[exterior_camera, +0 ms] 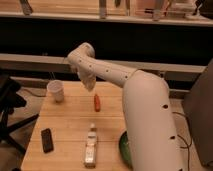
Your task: Place the white sponge in the ceramic cup
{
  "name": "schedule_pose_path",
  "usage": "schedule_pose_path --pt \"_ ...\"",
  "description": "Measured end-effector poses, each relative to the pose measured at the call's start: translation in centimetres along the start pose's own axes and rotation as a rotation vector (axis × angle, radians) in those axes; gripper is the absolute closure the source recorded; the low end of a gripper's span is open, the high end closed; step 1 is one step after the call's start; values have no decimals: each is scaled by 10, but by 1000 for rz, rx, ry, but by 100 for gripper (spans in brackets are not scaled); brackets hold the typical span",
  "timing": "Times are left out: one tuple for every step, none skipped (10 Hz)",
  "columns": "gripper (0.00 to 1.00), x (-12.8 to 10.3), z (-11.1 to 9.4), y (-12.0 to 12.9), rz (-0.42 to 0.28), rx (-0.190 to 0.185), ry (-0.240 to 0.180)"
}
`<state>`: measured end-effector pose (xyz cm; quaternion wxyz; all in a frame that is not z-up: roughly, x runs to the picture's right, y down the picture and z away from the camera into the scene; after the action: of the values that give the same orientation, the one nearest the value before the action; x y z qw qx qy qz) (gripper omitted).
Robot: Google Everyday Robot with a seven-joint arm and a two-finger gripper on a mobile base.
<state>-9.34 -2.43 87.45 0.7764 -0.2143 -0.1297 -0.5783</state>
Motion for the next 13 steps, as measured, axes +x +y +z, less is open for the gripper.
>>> schedule_pose_path --pt "96 1 -1 -2 -3 2 8" --pt "96 2 -2 -1 -7 3 19" --pt "96 3 -3 -2 -10 3 31" --pt "96 1 -4 -10 -20 8 40" --pt "96 0 -6 -15 -26 11 52" --pt "96 0 -6 -20 -29 14 62" --pt "96 -2 -7 -30 -33 18 72" --pt "96 -5 -8 -40 -41 25 84" --pt "96 -4 -8 -39 -41 26 97" --pt "96 -1 -9 -36 -42 32 109" --pt "96 1 -9 -33 -41 36 119" --pt "96 0 -10 -38 -47 47 132" --pt "96 -2 -11 -43 -51 55 141"
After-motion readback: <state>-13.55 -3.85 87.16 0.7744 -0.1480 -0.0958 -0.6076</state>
